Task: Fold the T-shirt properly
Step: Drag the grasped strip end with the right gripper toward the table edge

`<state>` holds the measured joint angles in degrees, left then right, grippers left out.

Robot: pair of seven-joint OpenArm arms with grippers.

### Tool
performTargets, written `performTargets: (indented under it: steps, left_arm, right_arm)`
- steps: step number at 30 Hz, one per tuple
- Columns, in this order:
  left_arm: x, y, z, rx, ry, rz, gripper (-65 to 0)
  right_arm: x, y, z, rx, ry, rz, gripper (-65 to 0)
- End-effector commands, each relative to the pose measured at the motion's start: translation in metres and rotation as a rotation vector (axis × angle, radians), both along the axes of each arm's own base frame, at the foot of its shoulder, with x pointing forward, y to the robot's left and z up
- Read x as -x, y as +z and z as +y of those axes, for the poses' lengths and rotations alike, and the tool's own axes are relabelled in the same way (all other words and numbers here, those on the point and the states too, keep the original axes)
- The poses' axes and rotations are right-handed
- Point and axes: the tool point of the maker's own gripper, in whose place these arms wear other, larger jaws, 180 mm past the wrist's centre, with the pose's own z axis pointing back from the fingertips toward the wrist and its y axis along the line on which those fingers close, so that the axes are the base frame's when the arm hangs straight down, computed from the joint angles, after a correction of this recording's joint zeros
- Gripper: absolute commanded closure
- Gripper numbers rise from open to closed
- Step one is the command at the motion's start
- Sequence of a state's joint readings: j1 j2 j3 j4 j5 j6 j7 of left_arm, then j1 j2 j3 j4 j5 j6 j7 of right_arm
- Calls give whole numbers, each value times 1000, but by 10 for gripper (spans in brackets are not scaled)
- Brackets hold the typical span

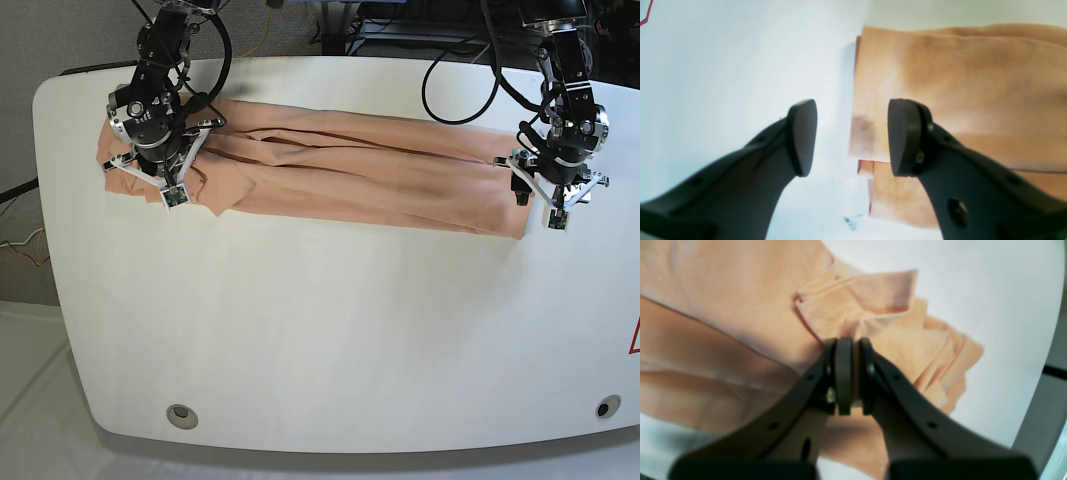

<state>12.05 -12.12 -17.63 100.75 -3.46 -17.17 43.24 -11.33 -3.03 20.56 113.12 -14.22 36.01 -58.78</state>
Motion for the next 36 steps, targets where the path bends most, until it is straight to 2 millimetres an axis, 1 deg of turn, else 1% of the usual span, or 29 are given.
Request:
performTargets:
  steps: [1, 12, 15, 17, 22, 28, 32, 34, 36]
  left_arm:
    - [-10, 14, 2, -12, -7, -53, -307]
    - [-10, 15, 2, -12, -7, -55, -307]
    - [-10, 15, 2, -12, -7, -55, -307]
    - [-10, 15, 2, -12, -7, -55, -307]
    - [-10, 15, 2, -12, -7, -55, -307]
    - [-10, 14, 2, -12, -7, -53, -307]
    - [-8, 13, 2, -11, -7, -50, -307]
    - [-8, 13, 2, -11, -7, -48, -307]
    - [-8, 13, 3, -11, -4, -49, -307]
  right_arm:
    - [-3, 11, -4, 20, -2, -36, -35]
    - [7, 5, -7, 25, -13, -10, -35]
    - [11, 2, -16, 30, -42, 0, -35]
    - [15, -3, -21, 25, -61, 17, -35]
    - [22, -27, -20, -6, -70, 85, -35]
    - [23, -36, -18, -21, -71, 112, -35]
    - [23, -37, -18, -22, -71, 113, -42]
    - [22, -36, -17, -22, -70, 111, -60]
    - [22, -36, -17, -22, -70, 111, -122]
